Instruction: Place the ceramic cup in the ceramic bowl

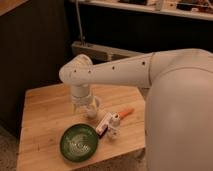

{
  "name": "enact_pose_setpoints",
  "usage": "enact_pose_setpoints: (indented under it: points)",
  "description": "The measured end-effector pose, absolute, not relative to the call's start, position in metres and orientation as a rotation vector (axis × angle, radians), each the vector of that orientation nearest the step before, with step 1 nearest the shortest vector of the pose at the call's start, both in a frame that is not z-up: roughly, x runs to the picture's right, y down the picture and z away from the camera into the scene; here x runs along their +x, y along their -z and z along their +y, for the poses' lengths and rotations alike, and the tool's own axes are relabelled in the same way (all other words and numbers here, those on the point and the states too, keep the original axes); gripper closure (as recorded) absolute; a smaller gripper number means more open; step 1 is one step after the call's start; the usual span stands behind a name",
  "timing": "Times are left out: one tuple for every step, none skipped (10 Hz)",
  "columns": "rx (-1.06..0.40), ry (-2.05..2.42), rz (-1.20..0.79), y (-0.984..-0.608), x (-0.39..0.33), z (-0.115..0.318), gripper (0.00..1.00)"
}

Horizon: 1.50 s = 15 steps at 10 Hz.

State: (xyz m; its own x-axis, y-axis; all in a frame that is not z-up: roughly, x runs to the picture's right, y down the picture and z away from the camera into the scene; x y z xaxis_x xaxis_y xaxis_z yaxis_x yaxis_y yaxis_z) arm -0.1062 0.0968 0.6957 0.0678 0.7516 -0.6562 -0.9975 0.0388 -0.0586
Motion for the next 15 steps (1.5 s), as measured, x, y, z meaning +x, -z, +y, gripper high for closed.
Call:
enact_pose_setpoints:
  points:
    - [-0.589, -1.443, 0.526, -0.683, -0.106, 0.086, 0.35]
    - [-0.588, -1.45, 0.527, -0.67, -0.107, 0.075, 0.35]
    - [-0.586, -1.459, 0.529, -0.658, -0.107, 0.065, 0.35]
    - [-0.582, -1.464, 0.531, -0.65, -0.106, 0.058, 0.35]
    - [-0.567, -1.461, 0.535, -0.642, -0.105, 0.05, 0.35]
    - [-0.527, -1.44, 0.535, -0.643, -0.105, 0.043, 0.35]
    - [-0.505, -1.433, 0.535, -0.645, -0.104, 0.037, 0.35]
    - [-0.462, -1.434, 0.536, -0.65, -0.091, 0.022, 0.35]
    - [-0.435, -1.423, 0.514, -0.655, -0.079, 0.004, 0.35]
    - [-0.423, -1.418, 0.491, -0.661, -0.066, -0.012, 0.35]
    - [-0.421, -1.418, 0.444, -0.665, -0.051, -0.028, 0.35]
    - [-0.427, -1.429, 0.37, -0.668, -0.035, -0.042, 0.35]
    - [-0.447, -1.444, 0.3, -0.665, -0.024, -0.047, 0.35]
    - [-0.469, -1.462, 0.241, -0.661, -0.014, -0.048, 0.35]
    - [-0.504, -1.496, 0.167, -0.656, 0.007, -0.04, 0.35]
